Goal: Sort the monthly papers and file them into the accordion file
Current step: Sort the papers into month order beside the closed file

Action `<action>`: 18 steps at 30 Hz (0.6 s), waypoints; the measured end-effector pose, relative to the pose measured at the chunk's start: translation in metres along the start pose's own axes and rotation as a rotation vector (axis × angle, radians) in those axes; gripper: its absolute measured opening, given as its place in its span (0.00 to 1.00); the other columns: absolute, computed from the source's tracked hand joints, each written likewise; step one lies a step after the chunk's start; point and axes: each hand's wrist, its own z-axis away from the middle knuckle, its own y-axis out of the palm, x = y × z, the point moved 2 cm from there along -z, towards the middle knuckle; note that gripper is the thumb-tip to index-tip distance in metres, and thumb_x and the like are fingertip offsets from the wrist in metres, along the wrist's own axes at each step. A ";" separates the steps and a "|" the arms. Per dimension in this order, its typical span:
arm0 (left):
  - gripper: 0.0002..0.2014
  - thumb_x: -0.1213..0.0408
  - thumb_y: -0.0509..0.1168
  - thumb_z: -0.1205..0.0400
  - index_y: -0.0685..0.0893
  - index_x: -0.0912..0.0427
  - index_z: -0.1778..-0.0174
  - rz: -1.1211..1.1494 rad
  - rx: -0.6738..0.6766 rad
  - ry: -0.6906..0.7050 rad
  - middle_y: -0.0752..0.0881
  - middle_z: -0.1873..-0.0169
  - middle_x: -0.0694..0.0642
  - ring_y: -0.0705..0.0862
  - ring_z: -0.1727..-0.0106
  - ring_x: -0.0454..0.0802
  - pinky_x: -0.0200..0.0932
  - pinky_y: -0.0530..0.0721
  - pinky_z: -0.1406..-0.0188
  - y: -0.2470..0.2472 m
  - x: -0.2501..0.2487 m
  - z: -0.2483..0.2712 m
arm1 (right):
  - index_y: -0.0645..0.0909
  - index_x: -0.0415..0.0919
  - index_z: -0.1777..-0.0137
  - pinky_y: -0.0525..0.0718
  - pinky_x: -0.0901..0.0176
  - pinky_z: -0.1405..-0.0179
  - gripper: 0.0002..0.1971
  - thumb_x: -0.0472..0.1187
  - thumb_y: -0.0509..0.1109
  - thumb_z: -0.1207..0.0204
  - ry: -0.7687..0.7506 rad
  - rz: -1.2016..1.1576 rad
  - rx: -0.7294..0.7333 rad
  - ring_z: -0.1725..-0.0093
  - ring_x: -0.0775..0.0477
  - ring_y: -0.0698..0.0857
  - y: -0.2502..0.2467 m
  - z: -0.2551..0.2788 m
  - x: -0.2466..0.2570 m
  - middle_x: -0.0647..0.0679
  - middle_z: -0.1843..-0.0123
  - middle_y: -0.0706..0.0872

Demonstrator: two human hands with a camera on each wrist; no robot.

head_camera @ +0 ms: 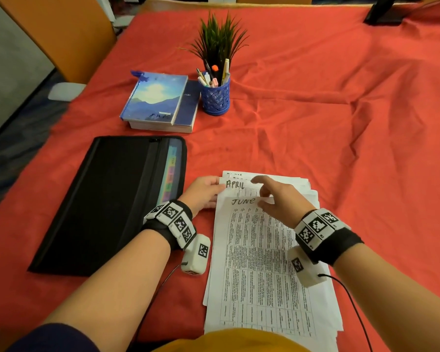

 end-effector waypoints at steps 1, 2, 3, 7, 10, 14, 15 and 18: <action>0.11 0.70 0.59 0.15 0.82 0.66 0.41 -0.033 0.051 0.004 0.87 0.45 0.63 0.86 0.51 0.51 0.45 0.85 0.50 0.002 -0.002 0.002 | 0.79 0.37 0.39 0.77 0.56 0.45 0.17 0.32 0.72 0.29 -0.049 0.027 -0.036 0.50 0.45 0.80 0.000 0.000 0.000 0.44 0.48 0.82; 0.10 0.70 0.60 0.16 0.83 0.65 0.44 -0.066 0.116 -0.001 0.88 0.47 0.62 0.86 0.52 0.51 0.46 0.85 0.50 0.005 -0.004 0.003 | 0.83 0.36 0.45 0.75 0.53 0.42 0.14 0.31 0.74 0.31 -0.096 0.064 -0.051 0.45 0.40 0.80 0.001 -0.002 0.000 0.40 0.44 0.83; 0.08 0.69 0.61 0.16 0.84 0.64 0.46 -0.080 0.182 -0.013 0.88 0.50 0.60 0.86 0.54 0.50 0.44 0.85 0.54 0.008 -0.007 0.006 | 0.85 0.35 0.51 0.74 0.52 0.40 0.10 0.31 0.76 0.33 -0.123 0.088 -0.049 0.42 0.37 0.80 0.002 -0.004 0.000 0.38 0.41 0.82; 0.10 0.64 0.62 0.17 0.85 0.66 0.48 -0.072 0.127 0.006 0.88 0.59 0.54 0.85 0.57 0.49 0.39 0.84 0.62 0.008 -0.014 0.000 | 0.80 0.39 0.47 0.76 0.58 0.48 0.10 0.35 0.71 0.27 -0.035 0.097 0.068 0.46 0.42 0.83 0.001 -0.002 -0.001 0.45 0.47 0.85; 0.07 0.67 0.63 0.18 0.86 0.63 0.51 -0.435 -0.177 0.202 0.85 0.61 0.51 0.82 0.55 0.48 0.46 0.82 0.53 -0.002 -0.013 -0.015 | 0.71 0.43 0.35 0.78 0.56 0.48 0.20 0.36 0.69 0.26 0.064 0.005 0.065 0.52 0.48 0.81 -0.001 0.008 -0.004 0.50 0.50 0.83; 0.18 0.64 0.68 0.23 0.80 0.57 0.37 -0.836 -0.124 0.196 0.80 0.45 0.55 0.79 0.44 0.52 0.44 0.77 0.43 0.005 -0.010 -0.024 | 0.83 0.37 0.49 0.81 0.52 0.53 0.09 0.32 0.72 0.29 -0.070 0.052 0.017 0.55 0.44 0.85 -0.003 0.015 -0.008 0.45 0.55 0.86; 0.20 0.62 0.69 0.24 0.79 0.56 0.35 -0.890 -0.105 0.198 0.77 0.43 0.55 0.78 0.44 0.52 0.44 0.77 0.43 0.007 -0.011 -0.025 | 0.85 0.37 0.54 0.82 0.52 0.56 0.07 0.30 0.73 0.32 -0.106 0.056 0.022 0.57 0.43 0.85 -0.003 0.016 -0.009 0.45 0.57 0.86; 0.16 0.61 0.70 0.25 0.80 0.53 0.42 -0.983 -0.129 0.241 0.75 0.44 0.54 0.77 0.44 0.53 0.47 0.78 0.43 0.011 -0.011 -0.027 | 0.86 0.39 0.59 0.82 0.56 0.58 0.07 0.28 0.74 0.34 -0.129 0.024 0.010 0.61 0.46 0.85 -0.002 0.020 -0.010 0.46 0.59 0.85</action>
